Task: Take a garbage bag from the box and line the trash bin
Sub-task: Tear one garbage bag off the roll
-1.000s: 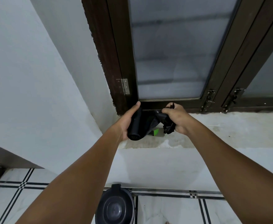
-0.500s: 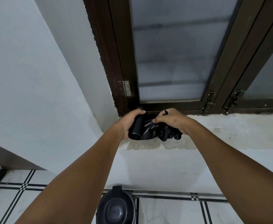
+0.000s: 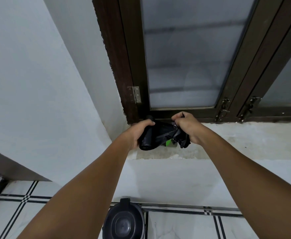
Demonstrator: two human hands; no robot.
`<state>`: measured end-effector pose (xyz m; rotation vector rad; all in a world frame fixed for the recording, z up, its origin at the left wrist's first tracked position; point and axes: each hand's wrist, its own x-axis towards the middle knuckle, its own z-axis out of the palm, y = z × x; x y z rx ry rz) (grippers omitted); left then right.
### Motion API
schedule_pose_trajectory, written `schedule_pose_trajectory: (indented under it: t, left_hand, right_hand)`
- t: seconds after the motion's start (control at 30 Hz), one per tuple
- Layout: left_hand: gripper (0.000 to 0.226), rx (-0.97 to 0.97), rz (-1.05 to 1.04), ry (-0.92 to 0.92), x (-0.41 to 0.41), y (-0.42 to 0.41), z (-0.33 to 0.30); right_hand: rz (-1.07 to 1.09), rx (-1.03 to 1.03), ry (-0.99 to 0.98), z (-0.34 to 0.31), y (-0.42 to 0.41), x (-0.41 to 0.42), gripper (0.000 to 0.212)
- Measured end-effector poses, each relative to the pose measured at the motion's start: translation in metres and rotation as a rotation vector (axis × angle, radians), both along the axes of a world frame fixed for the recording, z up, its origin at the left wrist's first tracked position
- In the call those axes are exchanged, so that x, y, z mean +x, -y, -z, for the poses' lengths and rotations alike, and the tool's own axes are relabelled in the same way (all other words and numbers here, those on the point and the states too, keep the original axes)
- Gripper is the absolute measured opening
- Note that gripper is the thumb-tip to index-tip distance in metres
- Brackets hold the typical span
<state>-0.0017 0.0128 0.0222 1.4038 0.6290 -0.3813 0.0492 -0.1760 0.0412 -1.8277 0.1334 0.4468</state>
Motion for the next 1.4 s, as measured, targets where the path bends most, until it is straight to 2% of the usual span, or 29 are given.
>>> schedule_pose_trajectory:
  t: [0.07, 0.13, 0.23, 0.3, 0.4, 0.5, 0.6, 0.7, 0.8, 1.03, 1.13, 1.17, 1.27, 1.4]
  left_hand:
    - [0.048, 0.0, -0.013, -0.011, -0.001, 0.0, 0.001]
    - [0.046, -0.003, -0.029, -0.017, -0.003, 0.0, -0.001]
    - [0.048, -0.007, -0.032, -0.032, -0.005, 0.0, -0.003]
    - [0.051, -0.03, -0.028, -0.045, -0.006, -0.002, -0.003]
    - [0.053, -0.062, 0.022, -0.016, -0.007, -0.001, -0.005]
    - [0.049, -0.03, 0.05, 0.012, -0.01, 0.002, -0.007]
    - [0.049, 0.007, 0.041, 0.036, -0.011, 0.003, -0.006]
    - [0.044, 0.014, 0.029, 0.032, -0.012, 0.006, -0.008]
    - [0.044, -0.003, 0.025, 0.006, -0.012, 0.008, -0.01]
    - [0.05, -0.085, -0.022, 0.01, -0.01, 0.009, -0.011]
    - [0.052, -0.047, 0.052, 0.045, -0.011, 0.007, -0.01]
    - [0.05, -0.032, 0.064, 0.059, -0.011, 0.007, -0.009]
    - [0.043, 0.013, 0.052, 0.067, -0.012, 0.007, -0.007]
    - [0.035, 0.02, 0.016, 0.02, -0.012, 0.007, -0.007]
  right_hand:
    - [-0.01, 0.01, -0.027, 0.0, 0.002, 0.0, 0.022]
    - [-0.059, 0.072, -0.085, 0.0, 0.003, -0.003, 0.01]
    - [-0.176, 0.021, -0.059, 0.003, 0.009, -0.004, 0.039]
    - [-0.235, -0.041, -0.023, 0.002, 0.012, -0.006, 0.041]
    - [-0.285, -0.151, 0.023, 0.001, 0.012, -0.008, 0.036]
    - [-0.269, -0.184, 0.024, -0.002, 0.01, -0.011, 0.021]
    - [-0.206, -0.059, -0.007, -0.005, 0.009, -0.01, 0.015]
    - [-0.172, 0.074, -0.034, -0.004, 0.009, -0.01, 0.024]
    - [-0.144, 0.085, -0.036, -0.001, 0.009, -0.012, 0.03]
    - [-0.047, 0.119, -0.059, 0.0, 0.007, -0.01, 0.023]
    - [-0.07, 0.163, -0.109, -0.003, 0.006, -0.01, 0.007]
    - [-0.109, 0.164, -0.124, -0.003, 0.008, -0.01, 0.009]
    - [-0.246, 0.096, -0.109, -0.002, 0.012, -0.009, 0.034]
    - [-0.376, -0.231, -0.002, -0.002, 0.01, -0.008, 0.032]
